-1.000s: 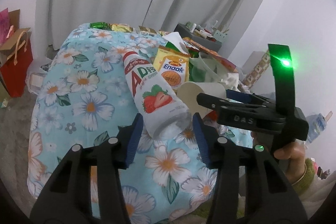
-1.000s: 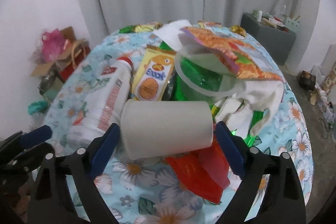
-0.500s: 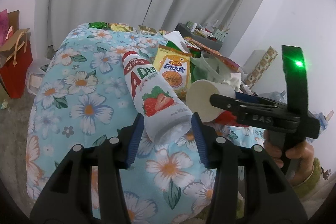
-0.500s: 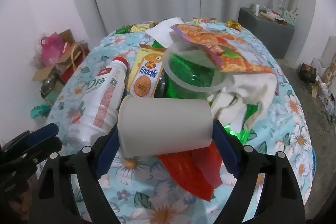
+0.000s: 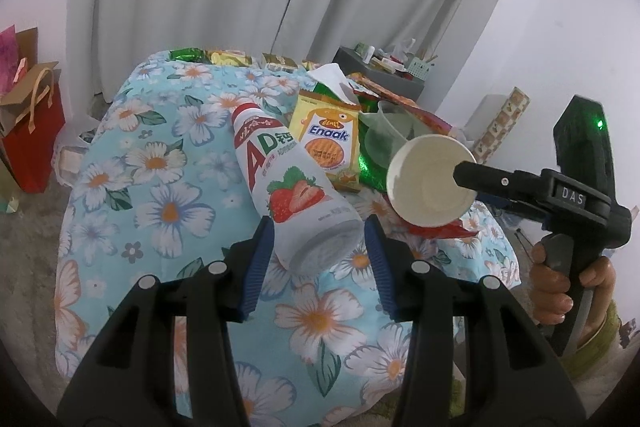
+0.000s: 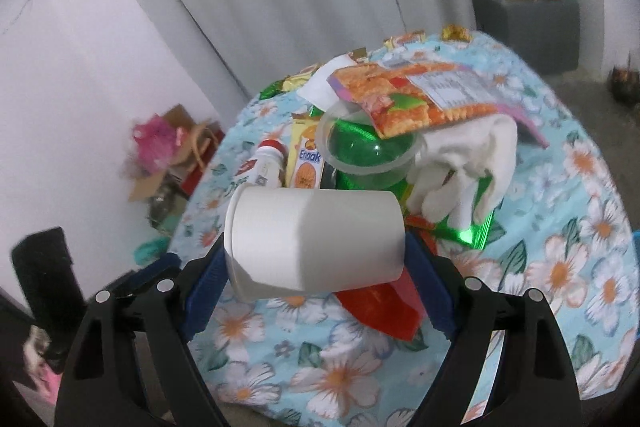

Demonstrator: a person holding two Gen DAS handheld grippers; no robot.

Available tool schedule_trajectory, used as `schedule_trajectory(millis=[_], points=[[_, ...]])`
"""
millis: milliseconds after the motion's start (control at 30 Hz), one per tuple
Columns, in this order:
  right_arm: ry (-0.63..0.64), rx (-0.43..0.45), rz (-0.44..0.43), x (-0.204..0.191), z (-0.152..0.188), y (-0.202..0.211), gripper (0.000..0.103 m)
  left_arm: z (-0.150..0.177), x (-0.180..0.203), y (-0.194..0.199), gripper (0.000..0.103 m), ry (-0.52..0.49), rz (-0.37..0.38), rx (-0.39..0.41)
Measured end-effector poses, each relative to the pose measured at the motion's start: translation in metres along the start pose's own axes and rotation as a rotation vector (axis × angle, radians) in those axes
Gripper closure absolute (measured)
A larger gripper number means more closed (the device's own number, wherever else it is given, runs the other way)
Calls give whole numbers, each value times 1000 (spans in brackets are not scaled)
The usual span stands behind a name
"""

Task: Collect trash
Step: 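Reach the right tool to the white paper cup and grasp it, then grasp the red wrapper with the left tool while the right tool holds the cup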

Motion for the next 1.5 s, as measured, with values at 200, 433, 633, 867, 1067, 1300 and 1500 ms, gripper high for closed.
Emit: schedule_trajectory(millis=[200,433,633,867,1067,1300,1500], points=[[-115,-32,-15,29,14,7,21,-6,9,11,60,-18,7,33],[-147,-26,27,53,25,23,21,-7,22,16,60,-50,22,40],[-195,-13,-6,66,27,34,21,-5,38,8,60,-76,56,23],[-268,-51,-4,89,40,38,21,11,70,-4,60,-122,125,-34],[-302,-49,21,104,46,48,13,20,90,-13,60,-159,153,-67],[-282,4,152,125,48,73,12,28,103,-18,60,-189,167,-93],[-301,48,174,141,47,86,25,35,117,-36,60,-188,198,-154]])
Point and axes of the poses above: each gripper's, at about its wrist camera, not at the fingertips, and y roughly against the way its jaws point, x to its right, z to its underside, the point moved 6 cm from there along -y, roughly the way its jaws point, and after that the axes turned 7 degrees about x, right-handed, at the moved point
